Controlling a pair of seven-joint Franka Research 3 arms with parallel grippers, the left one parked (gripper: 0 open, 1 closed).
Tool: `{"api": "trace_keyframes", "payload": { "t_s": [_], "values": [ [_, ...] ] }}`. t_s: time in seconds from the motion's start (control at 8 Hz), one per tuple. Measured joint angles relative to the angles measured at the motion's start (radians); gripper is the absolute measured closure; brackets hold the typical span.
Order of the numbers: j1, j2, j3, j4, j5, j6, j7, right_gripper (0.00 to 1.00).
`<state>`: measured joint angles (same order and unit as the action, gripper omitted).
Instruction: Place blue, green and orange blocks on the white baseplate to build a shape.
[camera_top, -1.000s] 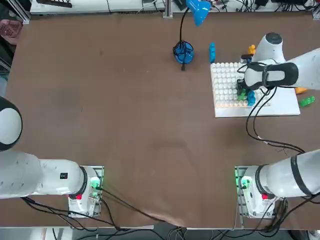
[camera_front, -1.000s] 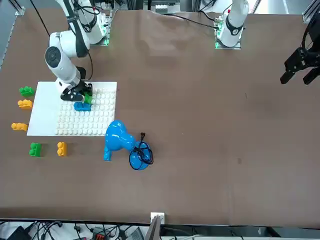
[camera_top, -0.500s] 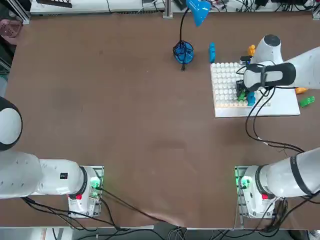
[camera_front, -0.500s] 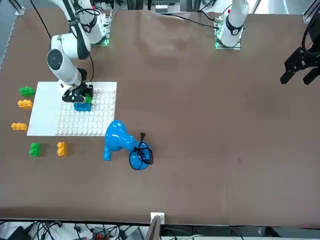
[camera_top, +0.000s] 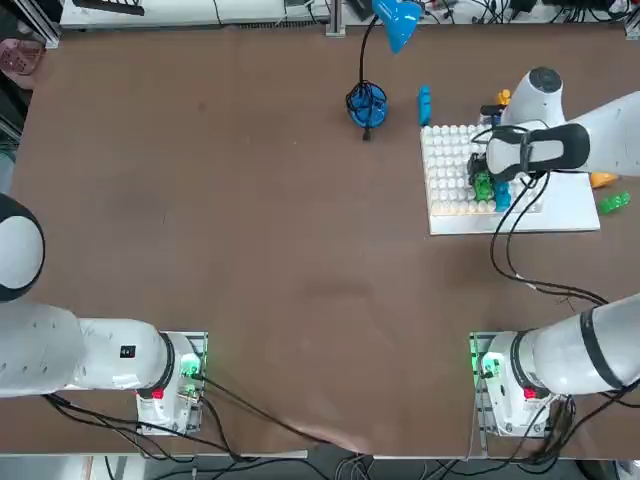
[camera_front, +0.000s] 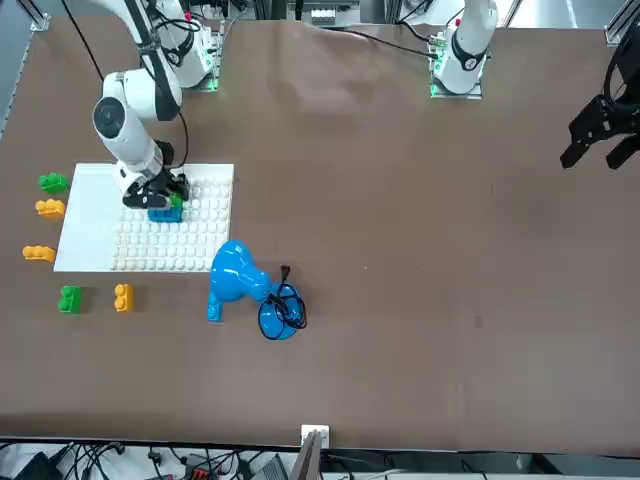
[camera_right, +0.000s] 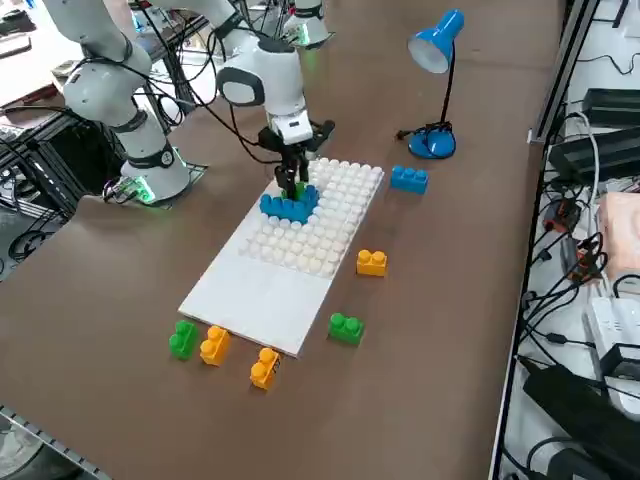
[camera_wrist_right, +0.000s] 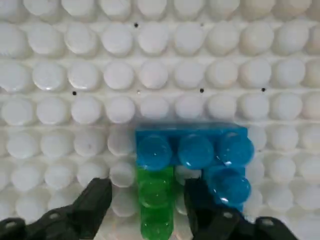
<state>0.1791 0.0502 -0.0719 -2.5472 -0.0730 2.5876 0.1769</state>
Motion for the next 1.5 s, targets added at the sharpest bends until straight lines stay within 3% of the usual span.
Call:
{"api": "trace_keyframes", "payload": {
  "t_s": [0.12,0.38,0.5,0.62,0.75,1.25,1.5],
  "values": [
    [0.005,-0.052,0.003,0.015,0.0,-0.07,0.0,0.0],
    [0.009,-0.191,0.006,0.027,0.0,-0.178,0.0,0.0],
    [0.001,-0.219,0.001,0.044,0.0,-0.187,0.0,0.0],
    [-0.021,-0.193,-0.005,0.091,-0.002,-0.188,-0.016,0.0],
    [-0.053,-0.118,-0.009,0.17,-0.002,-0.188,-0.065,0.0],
    [-0.145,0.327,-0.014,0.611,-0.001,-0.192,-0.168,0.0],
    [-0.185,0.47,-0.014,0.767,-0.001,-0.219,-0.222,0.0]
  ]
}}
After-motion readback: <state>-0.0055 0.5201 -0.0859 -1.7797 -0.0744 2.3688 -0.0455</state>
